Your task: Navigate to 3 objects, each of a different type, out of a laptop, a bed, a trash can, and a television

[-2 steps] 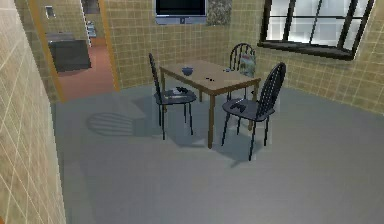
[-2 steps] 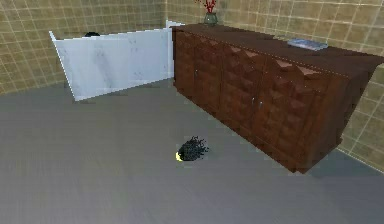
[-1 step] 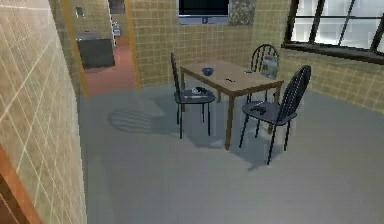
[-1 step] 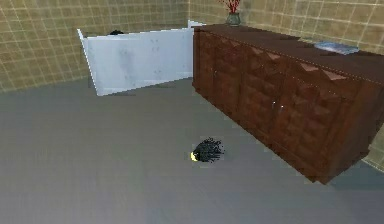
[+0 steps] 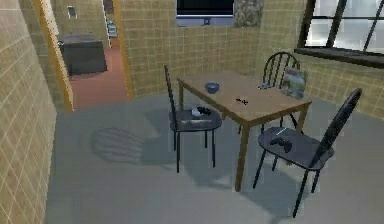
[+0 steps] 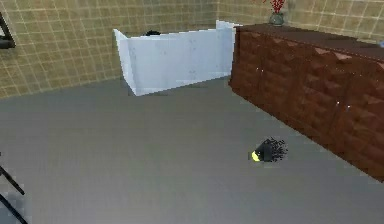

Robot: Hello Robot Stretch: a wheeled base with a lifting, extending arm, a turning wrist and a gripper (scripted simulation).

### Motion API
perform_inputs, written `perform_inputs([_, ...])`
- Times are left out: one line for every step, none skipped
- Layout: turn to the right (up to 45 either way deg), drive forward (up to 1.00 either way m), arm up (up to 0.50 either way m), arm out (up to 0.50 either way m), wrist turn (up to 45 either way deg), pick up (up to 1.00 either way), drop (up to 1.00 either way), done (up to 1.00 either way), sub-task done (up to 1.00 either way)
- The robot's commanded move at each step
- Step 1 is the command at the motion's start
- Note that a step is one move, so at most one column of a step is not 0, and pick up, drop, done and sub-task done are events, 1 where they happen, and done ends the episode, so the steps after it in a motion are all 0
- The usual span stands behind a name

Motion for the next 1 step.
perform_inputs([-24.0, 0.00, 0.00, 0.00, 0.0, 0.00, 0.00, 0.00, 0.00])
